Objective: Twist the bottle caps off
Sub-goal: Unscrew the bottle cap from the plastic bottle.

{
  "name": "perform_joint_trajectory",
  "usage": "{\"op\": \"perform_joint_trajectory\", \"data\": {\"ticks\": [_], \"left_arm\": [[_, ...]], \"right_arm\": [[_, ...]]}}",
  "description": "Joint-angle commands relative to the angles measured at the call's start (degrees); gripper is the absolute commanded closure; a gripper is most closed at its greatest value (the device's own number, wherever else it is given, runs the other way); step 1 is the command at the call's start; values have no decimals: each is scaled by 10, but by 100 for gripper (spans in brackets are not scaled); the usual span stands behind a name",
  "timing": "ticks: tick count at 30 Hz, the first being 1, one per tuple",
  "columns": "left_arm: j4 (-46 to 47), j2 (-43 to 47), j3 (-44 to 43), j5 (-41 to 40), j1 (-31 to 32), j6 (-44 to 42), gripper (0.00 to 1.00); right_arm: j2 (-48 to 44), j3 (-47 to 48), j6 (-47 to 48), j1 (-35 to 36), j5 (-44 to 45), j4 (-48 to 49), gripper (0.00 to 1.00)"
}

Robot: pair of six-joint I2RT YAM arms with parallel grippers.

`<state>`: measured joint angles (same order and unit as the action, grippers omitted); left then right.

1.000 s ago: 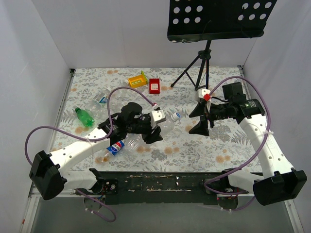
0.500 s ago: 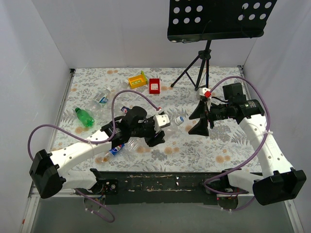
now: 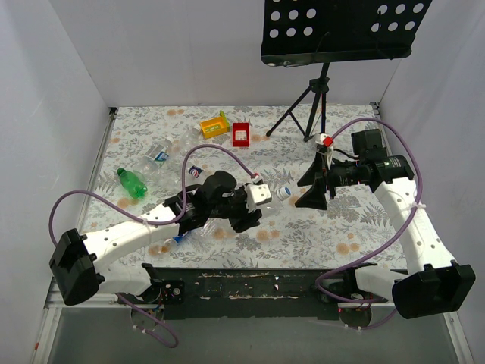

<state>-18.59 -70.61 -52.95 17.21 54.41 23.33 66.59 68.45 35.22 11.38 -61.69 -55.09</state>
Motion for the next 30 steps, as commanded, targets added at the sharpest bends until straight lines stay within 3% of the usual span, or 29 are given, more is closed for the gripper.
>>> {"op": "perform_joint_trajectory", "data": {"ticks": [1,30], "left_arm": [[16,-1,-13,-17,7,-12,96],[13,-8,-22,-51,24,-22,96]], "right_arm": [[3,-1,-17,-10,-25,15,12],[21,3,-40,-28,-47,13,13]]}}
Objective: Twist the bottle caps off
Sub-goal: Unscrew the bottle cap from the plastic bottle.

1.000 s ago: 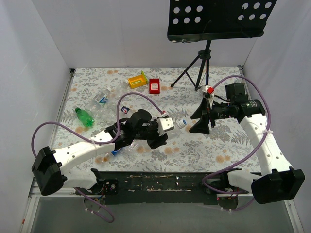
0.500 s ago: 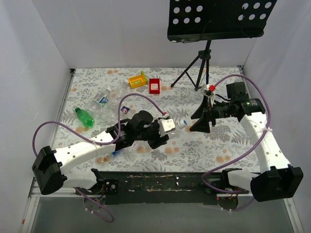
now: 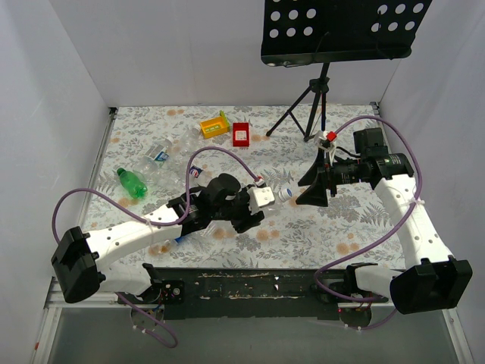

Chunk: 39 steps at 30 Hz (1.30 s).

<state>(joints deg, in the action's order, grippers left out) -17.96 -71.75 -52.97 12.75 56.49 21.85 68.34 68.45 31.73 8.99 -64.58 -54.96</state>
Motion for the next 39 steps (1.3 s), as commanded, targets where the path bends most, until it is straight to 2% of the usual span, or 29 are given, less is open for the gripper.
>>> {"op": "perform_joint_trajectory", "data": {"ticks": [1,39], "left_arm": [[6,3,-21,-6,4,-8,96],[0,-5,-23,-38,14,-20,97]], "right_arm": [[3,2,-5,-4,-19,13,13],[14,-24,-96,-13,-29,63,14]]}}
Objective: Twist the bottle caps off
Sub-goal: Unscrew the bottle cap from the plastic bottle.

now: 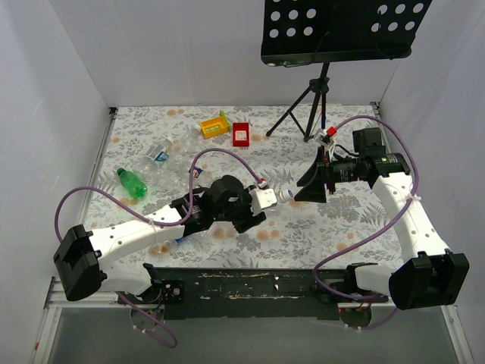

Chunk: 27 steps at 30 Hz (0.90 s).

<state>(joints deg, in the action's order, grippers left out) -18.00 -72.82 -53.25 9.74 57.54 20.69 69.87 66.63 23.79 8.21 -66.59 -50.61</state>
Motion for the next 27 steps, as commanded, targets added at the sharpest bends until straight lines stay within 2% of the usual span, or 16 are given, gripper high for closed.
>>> {"op": "perform_joint_trajectory", "data": {"ticks": [1,27], "left_arm": [[1,6,-20,-9,4,-8,96],[4,-4,-23,-19,9,-15,97]], "right_arm": [[-3,-7,-19,-4,-10,22,14],[-3,-23,-79,-7,-16,63,14]]}}
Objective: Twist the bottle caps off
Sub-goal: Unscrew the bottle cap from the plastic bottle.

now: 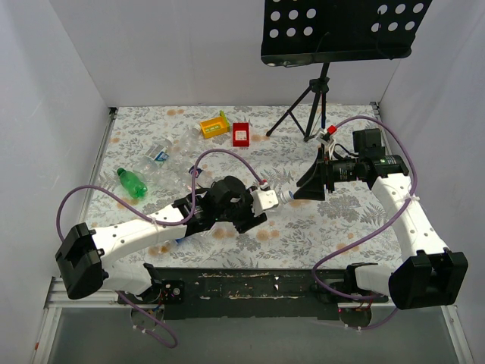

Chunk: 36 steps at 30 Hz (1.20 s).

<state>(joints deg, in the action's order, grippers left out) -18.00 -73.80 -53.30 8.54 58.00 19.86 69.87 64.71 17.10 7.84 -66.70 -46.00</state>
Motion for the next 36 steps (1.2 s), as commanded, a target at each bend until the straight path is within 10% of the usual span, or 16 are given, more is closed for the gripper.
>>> {"op": "perform_joint_trajectory", "data": {"ticks": [1,36], "left_arm": [[4,7,-22,-7,4,-7,96],[8,11,-16,-13,8,-7,97]], "right_arm": [[-3,-4,-13,-3,-15,18,14],[4,2,-14,-5,-4,23,14]]}}
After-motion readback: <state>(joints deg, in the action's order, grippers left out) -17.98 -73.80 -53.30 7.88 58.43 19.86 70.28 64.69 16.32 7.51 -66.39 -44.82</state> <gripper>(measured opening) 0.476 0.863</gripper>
